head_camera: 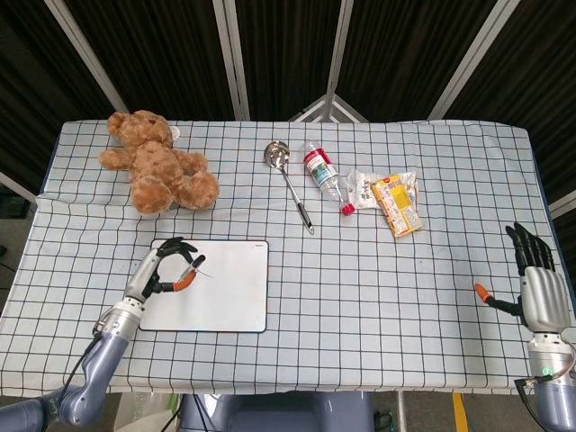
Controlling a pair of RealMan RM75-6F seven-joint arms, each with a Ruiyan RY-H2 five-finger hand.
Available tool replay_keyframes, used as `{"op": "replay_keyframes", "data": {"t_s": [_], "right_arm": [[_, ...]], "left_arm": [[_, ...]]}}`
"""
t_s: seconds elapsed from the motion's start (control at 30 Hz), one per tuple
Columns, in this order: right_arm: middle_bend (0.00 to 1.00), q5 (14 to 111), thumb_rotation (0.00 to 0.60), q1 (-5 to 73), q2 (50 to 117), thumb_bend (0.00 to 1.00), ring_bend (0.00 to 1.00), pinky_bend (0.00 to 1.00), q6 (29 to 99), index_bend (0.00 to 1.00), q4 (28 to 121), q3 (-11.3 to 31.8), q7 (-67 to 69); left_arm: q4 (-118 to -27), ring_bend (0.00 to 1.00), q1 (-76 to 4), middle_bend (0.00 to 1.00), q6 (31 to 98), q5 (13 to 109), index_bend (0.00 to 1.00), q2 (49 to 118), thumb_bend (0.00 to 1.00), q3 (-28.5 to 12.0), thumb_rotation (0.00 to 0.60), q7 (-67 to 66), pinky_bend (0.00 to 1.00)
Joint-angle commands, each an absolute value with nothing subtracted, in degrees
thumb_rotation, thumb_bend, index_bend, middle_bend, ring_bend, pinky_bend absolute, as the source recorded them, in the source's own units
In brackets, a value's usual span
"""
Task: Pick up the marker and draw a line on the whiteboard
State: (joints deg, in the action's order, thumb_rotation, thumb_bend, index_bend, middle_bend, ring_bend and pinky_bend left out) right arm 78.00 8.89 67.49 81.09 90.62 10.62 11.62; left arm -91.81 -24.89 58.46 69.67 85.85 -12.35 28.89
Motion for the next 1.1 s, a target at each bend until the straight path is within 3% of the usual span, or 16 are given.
{"op": "replay_keyframes", "data": {"t_s": [0.03,0.2,0.43,0.63,0.9,1.1], "right_arm": [[0.0,77.8,0.6,8.9,67.4,0.21,0.0,0.0,80.9,0.0,90.7,10.7,11.8],[0.0,77.5,0.6,8.9,67.3,0.21,0.0,0.0,80.8,0.0,90.9,10.8,12.0],[0.0,77.5,0.6,8.9,67.3,0.21,0.0,0.0,80.8,0.0,91.1,10.7,11.7],[0.0,77.4,0.6,8.8,67.2,0.21,0.0,0.0,80.8,0.0,91.2,10.7,11.6],[0.0,77.5,0.6,8.8,67.3,0.21,0.0,0.0,80.7,0.0,91.2,10.7,11.6],[0.0,77.4,0.6,8.9,67.2,0.21,0.0,0.0,80.6,0.0,91.1,10.7,11.6]], "left_arm": [[-95.7,0.1,-24.5,0.31,59.7,70.7,0.76,82.3,0.52,-13.5,0.6,28.2,0.19],[-95.6,0.1,-24.6,0.31,61.6,71.0,0.76,79.3,0.52,-13.1,0.6,19.8,0.19],[-94.1,0.1,-26.3,0.31,60.3,65.3,0.76,75.9,0.52,-10.3,0.6,-1.6,0.19],[-91.8,0.1,-27.2,0.3,60.6,60.6,0.75,76.0,0.43,-7.8,0.6,-14.6,0.19],[-85.2,0.1,-26.8,0.29,62.7,59.1,0.74,80.2,0.41,-6.1,0.6,-20.0,0.19],[-81.8,0.08,-26.7,0.2,62.6,58.8,0.65,82.2,0.34,-6.0,0.6,-19.9,0.16]]}}
